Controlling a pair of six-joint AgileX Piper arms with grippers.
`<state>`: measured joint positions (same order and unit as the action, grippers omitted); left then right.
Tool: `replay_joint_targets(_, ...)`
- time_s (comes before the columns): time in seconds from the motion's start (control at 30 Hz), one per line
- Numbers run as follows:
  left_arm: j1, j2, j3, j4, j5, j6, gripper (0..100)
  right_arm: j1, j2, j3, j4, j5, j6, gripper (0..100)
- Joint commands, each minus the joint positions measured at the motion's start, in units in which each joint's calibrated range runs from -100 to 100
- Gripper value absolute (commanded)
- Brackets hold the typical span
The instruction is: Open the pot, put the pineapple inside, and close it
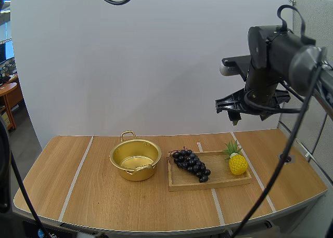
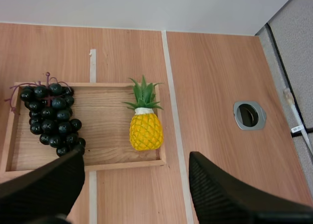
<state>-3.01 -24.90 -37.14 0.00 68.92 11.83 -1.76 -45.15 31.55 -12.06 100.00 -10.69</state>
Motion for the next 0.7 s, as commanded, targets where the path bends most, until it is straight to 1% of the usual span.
replay_joint_targets(0.0, -0.17, -0.3, -0.5, 0.3, -2.6, -0.5, 0, -0.4, 2.6, -0.4, 0.1, -0.1, -0.5, 100)
replay_joint_targets(0.2, -0.17, -0.3, -0.5, 0.3, -2.6, -0.5, 0, -0.6, 8.5, -0.4, 0.3, -4.4, -0.6, 100)
replay_joint_targets(0.3, -0.17, -0.3, -0.5, 0.3, -2.6, -0.5, 0, -2.5, 11.0, -0.4, 1.2, -6.8, -2.3, 100)
replay_joint_targets(0.37, -0.17, -0.3, -0.5, 0.3, -2.6, -0.5, 0, -4.8, 12.7, -0.4, 5.0, -8.0, -5.9, 100)
replay_joint_targets(0.53, -0.17, -0.3, -0.5, 0.3, -2.6, -0.5, 0, -11.9, 16.0, -0.4, 17.9, -8.3, -18.5, 100)
replay_joint_targets(0.6, -0.17, -0.3, -0.5, 0.3, -2.6, -0.5, 0, -13.7, 16.6, -0.4, 20.0, -7.9, -21.4, 100)
replay_joint_targets(0.67, -0.17, -0.3, -0.5, 0.3, -2.6, -0.5, 0, -14.7, 17.3, -0.4, 20.3, -7.7, -23.7, 100)
